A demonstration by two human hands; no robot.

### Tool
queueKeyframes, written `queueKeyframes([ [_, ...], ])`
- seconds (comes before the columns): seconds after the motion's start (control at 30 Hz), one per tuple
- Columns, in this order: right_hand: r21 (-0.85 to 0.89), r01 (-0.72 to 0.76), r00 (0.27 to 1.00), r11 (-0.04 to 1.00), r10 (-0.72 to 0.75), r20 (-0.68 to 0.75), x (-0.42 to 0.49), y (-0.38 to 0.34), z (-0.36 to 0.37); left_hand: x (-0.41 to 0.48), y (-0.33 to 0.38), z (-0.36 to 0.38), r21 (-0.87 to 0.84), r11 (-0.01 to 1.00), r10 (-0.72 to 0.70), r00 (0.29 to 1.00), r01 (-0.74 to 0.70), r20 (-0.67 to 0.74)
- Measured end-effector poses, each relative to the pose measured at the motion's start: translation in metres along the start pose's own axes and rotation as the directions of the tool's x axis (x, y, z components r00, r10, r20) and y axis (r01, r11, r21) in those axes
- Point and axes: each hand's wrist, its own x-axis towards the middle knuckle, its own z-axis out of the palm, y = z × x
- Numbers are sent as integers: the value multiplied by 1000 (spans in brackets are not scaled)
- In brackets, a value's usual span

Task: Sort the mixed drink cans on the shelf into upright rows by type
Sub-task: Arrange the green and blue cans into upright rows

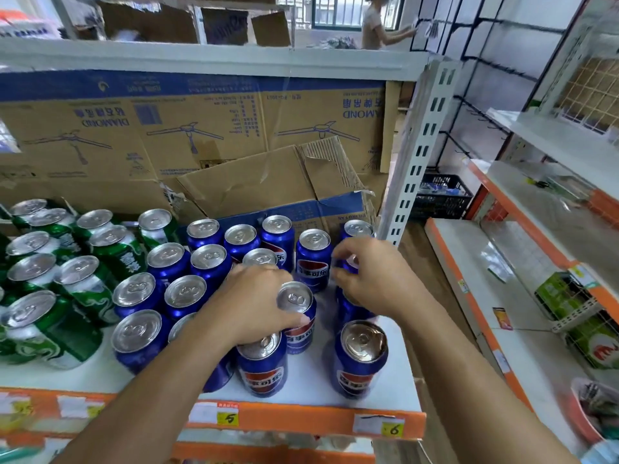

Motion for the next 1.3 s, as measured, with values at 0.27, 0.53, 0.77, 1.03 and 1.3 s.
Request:
queueKeyframes([
  [0.27, -261, 74, 984, 962, -28, 174, 82, 5, 23, 17, -1, -6, 156, 987, 45, 999, -47, 16],
  [0.53, -334, 100, 949, 937, 11, 315, 115, -4, 30, 46, -28, -14, 103, 992, 68, 998, -67, -8],
  [0.77, -294, 84, 954, 952, 8, 299, 127, -2, 17, 58, -55, 0, -34, 992, 119, 990, -122, -79],
  [1.03, -339, 25, 964, 941, 66, 256, 139, 5, 19, 59, -56, 6, -76, 989, 109, 977, -125, -184],
  [1.3, -299, -5, 959, 954, 89, 268, 141, 11, 21, 60, -57, 6, -99, 987, 112, 979, -130, -173],
])
